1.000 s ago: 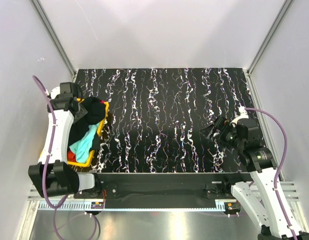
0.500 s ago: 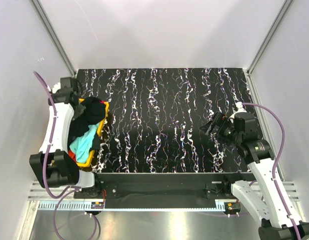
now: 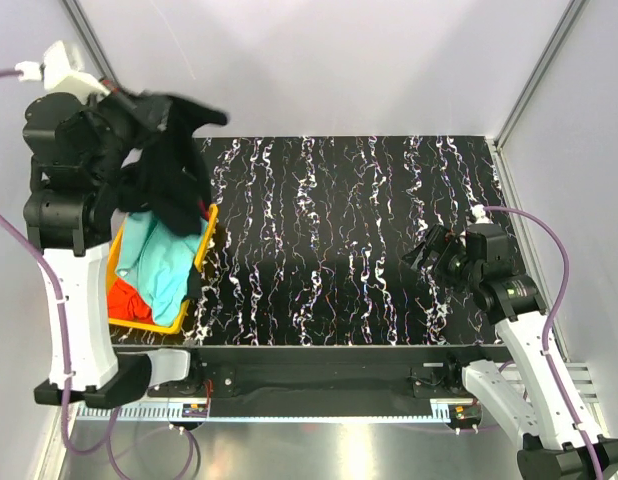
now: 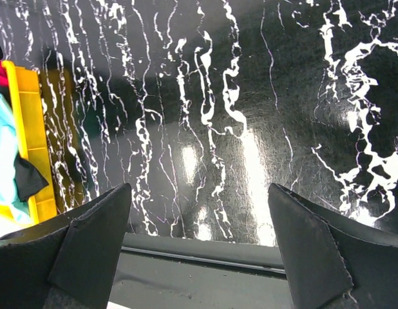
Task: Fold and stack the t-shirts
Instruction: Grab the tshirt from the pile, then move the tshirt to the center of the board
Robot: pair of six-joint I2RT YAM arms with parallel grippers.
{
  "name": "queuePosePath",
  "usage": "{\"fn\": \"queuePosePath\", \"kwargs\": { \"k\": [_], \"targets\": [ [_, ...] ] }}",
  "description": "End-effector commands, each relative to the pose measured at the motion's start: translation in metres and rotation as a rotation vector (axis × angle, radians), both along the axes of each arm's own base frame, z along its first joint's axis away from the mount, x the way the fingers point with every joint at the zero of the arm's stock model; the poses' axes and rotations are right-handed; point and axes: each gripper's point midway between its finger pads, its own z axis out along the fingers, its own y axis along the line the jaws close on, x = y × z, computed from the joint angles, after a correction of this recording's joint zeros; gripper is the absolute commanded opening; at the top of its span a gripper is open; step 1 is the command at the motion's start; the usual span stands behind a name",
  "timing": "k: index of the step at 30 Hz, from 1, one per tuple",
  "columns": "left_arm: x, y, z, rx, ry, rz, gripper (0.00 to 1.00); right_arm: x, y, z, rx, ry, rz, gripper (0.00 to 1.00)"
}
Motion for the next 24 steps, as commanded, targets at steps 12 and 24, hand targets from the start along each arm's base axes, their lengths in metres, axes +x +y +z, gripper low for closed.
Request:
{"fn": "queuePosePath", "kwargs": {
  "k": [12, 24],
  "targets": [
    [-0.047, -0.245, -0.13, -0.002, 0.239, -0.843, 0.11, 0.014, 0.005, 0.02, 0.022, 0.017, -0.02, 0.91],
    [-0.048, -0.211, -0.263, 0.075, 0.558, -0.693, 0.72, 0.022, 0.034, -0.003, 0.073, 0.161, 0.135, 0.92]
  ]
}}
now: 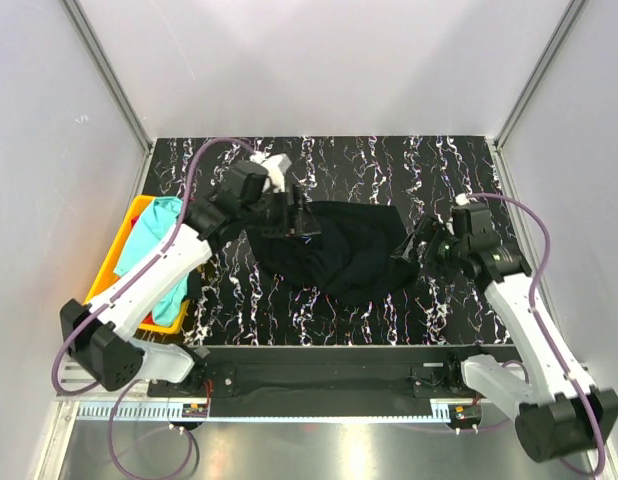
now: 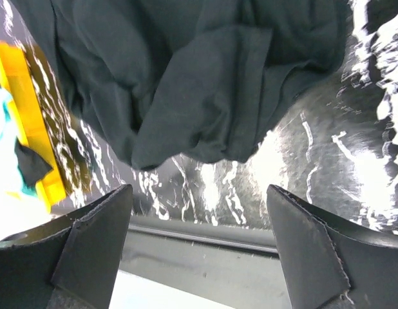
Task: Fold and stack the t-shirts
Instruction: Move the tshirt to the center of the board, then flatten the tshirt out
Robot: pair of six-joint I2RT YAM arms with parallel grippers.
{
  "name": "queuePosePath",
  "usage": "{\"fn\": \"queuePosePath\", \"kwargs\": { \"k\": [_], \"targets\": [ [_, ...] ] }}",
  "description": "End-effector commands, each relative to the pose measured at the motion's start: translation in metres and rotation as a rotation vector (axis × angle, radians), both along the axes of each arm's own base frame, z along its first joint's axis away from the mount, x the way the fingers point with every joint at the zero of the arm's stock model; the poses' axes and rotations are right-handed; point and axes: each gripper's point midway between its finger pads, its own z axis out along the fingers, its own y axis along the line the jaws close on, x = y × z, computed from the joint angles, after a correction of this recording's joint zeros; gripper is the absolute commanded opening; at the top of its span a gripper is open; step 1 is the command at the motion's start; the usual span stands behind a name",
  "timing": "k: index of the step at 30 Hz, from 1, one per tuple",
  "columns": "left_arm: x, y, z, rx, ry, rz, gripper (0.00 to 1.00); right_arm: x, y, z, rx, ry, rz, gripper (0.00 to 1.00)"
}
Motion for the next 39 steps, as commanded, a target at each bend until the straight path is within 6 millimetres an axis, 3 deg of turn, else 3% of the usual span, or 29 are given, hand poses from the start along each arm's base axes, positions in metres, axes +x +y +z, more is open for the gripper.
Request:
{"fn": "queuePosePath", "kwargs": {
  "k": [1, 3, 6, 9, 11, 16, 23, 31, 33, 34, 35, 39],
  "targets": [
    [0.015, 0.032, -0.004, -0.024, 0.007, 0.151, 0.68, 0.01, 0.023, 0.0, 0.06, 0.047, 0.115, 0.92],
    [0.018, 0.051, -0.039, -0.032, 0.099, 0.22, 0.63, 0.016, 0.033, -0.003, 0.094, 0.069, 0.149, 0.94],
    [0.021, 0.063, -0.078, -0.104, 0.186, 0.256, 0.57, 0.035, 0.044, -0.015, 0.13, 0.099, 0.17, 0.95],
    [0.028, 0.059, -0.096, -0.144, 0.218, 0.269, 0.59, 0.054, 0.05, -0.029, 0.154, 0.131, 0.142, 0.96],
    [0.03, 0.059, -0.118, -0.117, 0.279, 0.299, 0.66, 0.061, 0.051, -0.045, 0.157, 0.182, 0.119, 0.96],
    [0.026, 0.061, -0.172, -0.064, 0.431, 0.369, 0.64, 0.069, 0.049, -0.081, 0.124, 0.282, 0.094, 0.93],
    [0.043, 0.05, -0.195, -0.062, 0.472, 0.356, 0.61, 0.082, 0.054, -0.111, 0.113, 0.345, 0.12, 0.85],
    [0.044, 0.059, -0.225, 0.042, 0.514, 0.357, 0.53, 0.094, 0.06, -0.123, 0.137, 0.367, 0.114, 0.66],
    [0.046, 0.061, -0.226, 0.05, 0.511, 0.339, 0.28, 0.093, 0.057, -0.126, 0.123, 0.369, 0.103, 0.62],
    [0.051, 0.06, -0.222, 0.05, 0.497, 0.332, 0.2, 0.093, 0.056, -0.126, 0.117, 0.366, 0.101, 0.57],
    [0.054, 0.062, -0.218, 0.056, 0.478, 0.334, 0.1, 0.093, 0.056, -0.126, 0.111, 0.363, 0.101, 0.43],
    [0.058, 0.071, -0.195, 0.097, 0.393, 0.325, 0.0, 0.092, 0.051, -0.126, 0.09, 0.35, 0.092, 0.09]
  ]
}}
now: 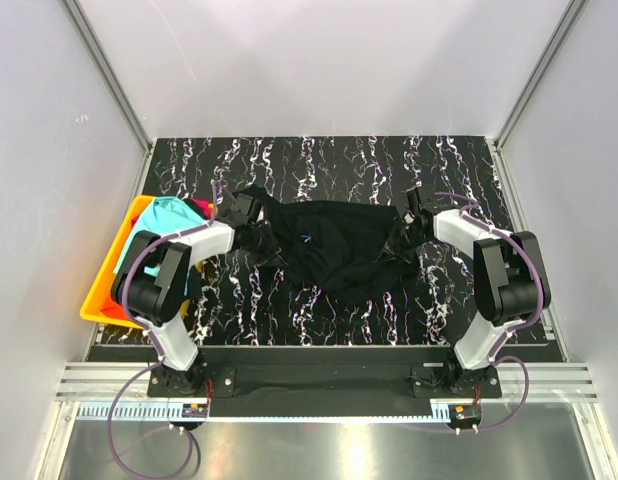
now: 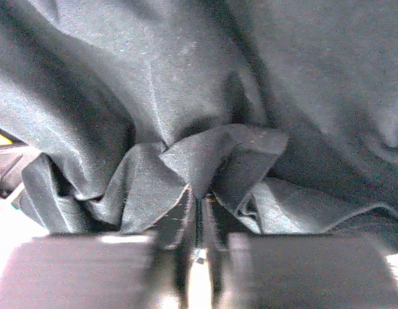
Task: Fold and stack the t-shirts
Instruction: Flatten the tshirt out
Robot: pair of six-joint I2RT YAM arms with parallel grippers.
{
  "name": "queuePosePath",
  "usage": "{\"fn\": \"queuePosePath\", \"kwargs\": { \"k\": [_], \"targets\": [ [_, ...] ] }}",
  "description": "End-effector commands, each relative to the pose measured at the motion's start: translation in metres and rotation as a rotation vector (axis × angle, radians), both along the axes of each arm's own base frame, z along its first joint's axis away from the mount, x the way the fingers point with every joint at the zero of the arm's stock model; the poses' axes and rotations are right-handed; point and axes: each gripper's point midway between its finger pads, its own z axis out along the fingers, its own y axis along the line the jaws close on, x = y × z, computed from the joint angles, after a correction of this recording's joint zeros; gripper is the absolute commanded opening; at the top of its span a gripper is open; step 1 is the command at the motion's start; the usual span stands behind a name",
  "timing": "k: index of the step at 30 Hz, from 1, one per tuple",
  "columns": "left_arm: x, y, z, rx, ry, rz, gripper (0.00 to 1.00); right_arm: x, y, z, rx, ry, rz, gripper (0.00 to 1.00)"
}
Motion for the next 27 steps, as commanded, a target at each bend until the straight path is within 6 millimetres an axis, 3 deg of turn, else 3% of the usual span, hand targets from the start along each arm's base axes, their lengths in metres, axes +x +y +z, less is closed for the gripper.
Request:
{"fn": "queuePosePath", "kwargs": {
  "k": [1, 3, 6, 8, 9, 11, 14, 15, 16, 18, 19, 21, 27],
  "targets": [
    [0.017, 0.011, 0.033, 0.057, -0.135, -0.028, 0.0, 0.014, -0.002, 0.016, -0.018, -0.089, -0.006, 0.02],
    [0.016, 0.017, 0.05, 0.084, -0.184, -0.031, 0.0, 0.014, -0.01, 0.018, -0.049, -0.101, -0.019, 0.0],
    [0.015, 0.029, 0.077, 0.13, -0.267, -0.034, 0.0, 0.014, -0.034, 0.038, -0.138, -0.153, -0.052, 0.0],
    [0.017, 0.04, 0.095, 0.176, -0.321, -0.019, 0.0, 0.013, -0.05, 0.061, -0.199, -0.216, -0.064, 0.0],
    [0.016, 0.045, 0.116, 0.189, -0.38, -0.025, 0.0, 0.012, -0.062, 0.071, -0.256, -0.231, -0.075, 0.0],
    [0.019, 0.057, 0.136, 0.237, -0.441, -0.002, 0.0, 0.009, -0.075, 0.104, -0.308, -0.318, -0.073, 0.0],
    [0.02, 0.072, 0.189, 0.265, -0.581, 0.027, 0.0, 0.0, -0.093, 0.152, -0.378, -0.455, -0.091, 0.0],
    [0.017, 0.075, 0.2, 0.268, -0.607, 0.025, 0.0, -0.007, -0.102, 0.172, -0.409, -0.517, -0.116, 0.0],
    [0.017, 0.081, 0.229, 0.27, -0.68, 0.056, 0.0, -0.012, -0.106, 0.184, -0.422, -0.549, -0.128, 0.0],
    [0.013, 0.09, 0.249, 0.304, -0.716, 0.07, 0.0, -0.03, -0.117, 0.218, -0.449, -0.638, -0.159, 0.0],
    [0.013, 0.093, 0.273, 0.302, -0.766, 0.085, 0.0, -0.037, -0.12, 0.229, -0.452, -0.673, -0.17, 0.0],
    [0.007, 0.103, 0.294, 0.333, -0.815, 0.103, 0.0, -0.058, -0.126, 0.263, -0.44, -0.793, -0.207, 0.0],
    [-0.009, 0.126, 0.362, 0.437, -0.966, 0.151, 0.0, -0.117, -0.139, 0.335, -0.368, -1.067, -0.345, 0.0]
  ]
}}
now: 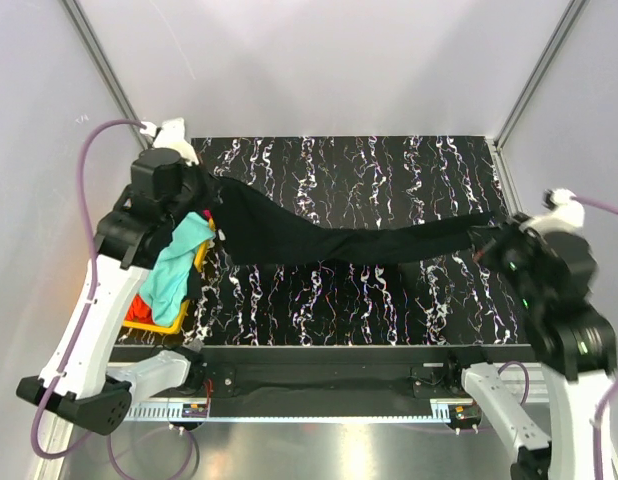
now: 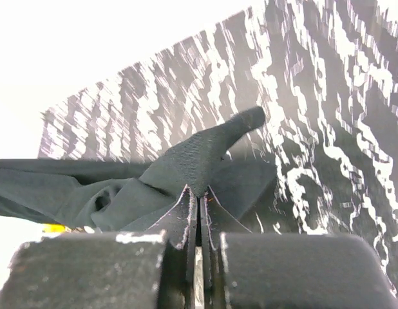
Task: Fold and stack the t-shirts
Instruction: Flatten the tshirt out
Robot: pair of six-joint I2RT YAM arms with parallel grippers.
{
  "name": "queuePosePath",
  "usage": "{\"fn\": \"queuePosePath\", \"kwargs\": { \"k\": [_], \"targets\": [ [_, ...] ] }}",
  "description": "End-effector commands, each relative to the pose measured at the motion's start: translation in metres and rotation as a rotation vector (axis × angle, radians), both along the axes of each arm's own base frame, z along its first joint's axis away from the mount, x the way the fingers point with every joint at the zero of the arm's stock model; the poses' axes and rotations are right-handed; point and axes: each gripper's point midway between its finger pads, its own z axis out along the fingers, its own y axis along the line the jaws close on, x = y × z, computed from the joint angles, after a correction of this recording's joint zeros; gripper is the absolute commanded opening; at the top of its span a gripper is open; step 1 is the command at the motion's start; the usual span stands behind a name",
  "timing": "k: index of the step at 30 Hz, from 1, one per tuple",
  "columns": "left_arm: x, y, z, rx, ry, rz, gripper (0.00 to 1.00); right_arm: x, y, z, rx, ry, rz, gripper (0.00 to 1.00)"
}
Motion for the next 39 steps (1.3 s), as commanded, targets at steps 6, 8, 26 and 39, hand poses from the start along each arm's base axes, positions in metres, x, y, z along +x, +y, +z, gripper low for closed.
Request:
{"fn": "queuePosePath", "kwargs": {
  "k": [6, 8, 26, 39],
  "targets": [
    [-0.008, 0.026, 0.117, 0.117, -0.289, 0.091, 0.0, -0.045, -0.023, 0.058, 0.014, -0.237, -0.089, 0.0],
    [0.0, 0.023, 0.127, 0.13, -0.317, 0.095, 0.0, -0.041, -0.035, 0.056, -0.003, -0.227, -0.156, 0.0],
    [0.061, -0.033, 0.126, 0.049, -0.295, -0.054, 0.0, 0.02, -0.031, 0.09, -0.207, -0.208, -0.093, 0.0],
    [0.01, 0.029, -0.114, 0.211, 0.252, 0.044, 0.26, -0.073, 0.101, -0.095, 0.332, 0.449, 0.552, 0.16]
  ]
}}
